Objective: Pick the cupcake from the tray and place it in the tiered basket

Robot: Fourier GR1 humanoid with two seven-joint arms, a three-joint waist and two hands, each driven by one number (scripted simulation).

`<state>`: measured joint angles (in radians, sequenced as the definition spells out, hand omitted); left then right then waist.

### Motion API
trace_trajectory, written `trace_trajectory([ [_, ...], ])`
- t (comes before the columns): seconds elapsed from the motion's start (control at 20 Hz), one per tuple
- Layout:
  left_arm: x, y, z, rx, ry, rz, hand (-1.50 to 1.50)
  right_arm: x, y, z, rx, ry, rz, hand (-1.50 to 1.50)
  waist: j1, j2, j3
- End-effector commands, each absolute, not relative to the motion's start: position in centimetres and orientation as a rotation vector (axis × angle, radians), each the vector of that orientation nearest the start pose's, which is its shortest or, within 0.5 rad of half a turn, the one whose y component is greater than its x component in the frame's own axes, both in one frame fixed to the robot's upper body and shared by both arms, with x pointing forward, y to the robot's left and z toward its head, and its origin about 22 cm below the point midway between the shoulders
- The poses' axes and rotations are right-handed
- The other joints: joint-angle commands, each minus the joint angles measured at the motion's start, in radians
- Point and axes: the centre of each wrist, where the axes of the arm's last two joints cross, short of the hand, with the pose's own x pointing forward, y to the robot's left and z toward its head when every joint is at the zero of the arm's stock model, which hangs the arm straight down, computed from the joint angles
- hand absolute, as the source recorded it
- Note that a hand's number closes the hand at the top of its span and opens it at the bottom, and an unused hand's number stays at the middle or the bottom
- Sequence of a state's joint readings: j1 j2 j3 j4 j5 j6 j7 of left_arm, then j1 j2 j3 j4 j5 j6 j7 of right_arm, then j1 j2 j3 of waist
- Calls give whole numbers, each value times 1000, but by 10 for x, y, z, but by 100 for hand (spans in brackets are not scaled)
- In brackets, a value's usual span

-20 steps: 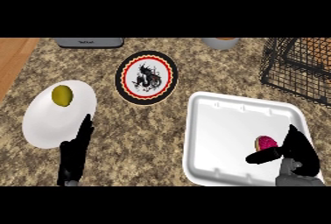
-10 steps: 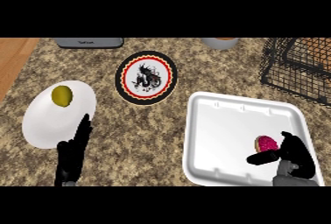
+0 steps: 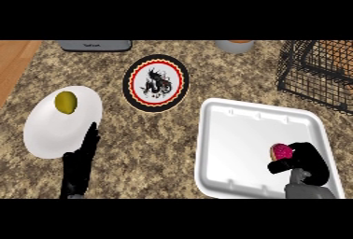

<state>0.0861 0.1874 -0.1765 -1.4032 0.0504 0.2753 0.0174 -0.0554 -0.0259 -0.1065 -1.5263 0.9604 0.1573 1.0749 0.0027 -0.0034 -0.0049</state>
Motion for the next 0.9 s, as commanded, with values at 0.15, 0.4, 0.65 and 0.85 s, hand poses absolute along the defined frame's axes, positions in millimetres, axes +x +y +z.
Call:
trace_trajectory([
  [0.15,228,269,-47,261,-1304,-30,0,268,-288,14,-1053,-388,461,150,-2,4,5],
  [0.4,211,250,-58,253,-1290,-17,0,243,-369,36,-982,-628,916,150,-11,6,11],
  [0.65,216,251,-57,246,-1298,-5,0,238,-463,98,-981,-918,873,150,-16,9,11],
  [0.85,216,255,-54,249,-1302,-4,0,227,-517,137,-940,-1141,635,150,-13,4,8],
])
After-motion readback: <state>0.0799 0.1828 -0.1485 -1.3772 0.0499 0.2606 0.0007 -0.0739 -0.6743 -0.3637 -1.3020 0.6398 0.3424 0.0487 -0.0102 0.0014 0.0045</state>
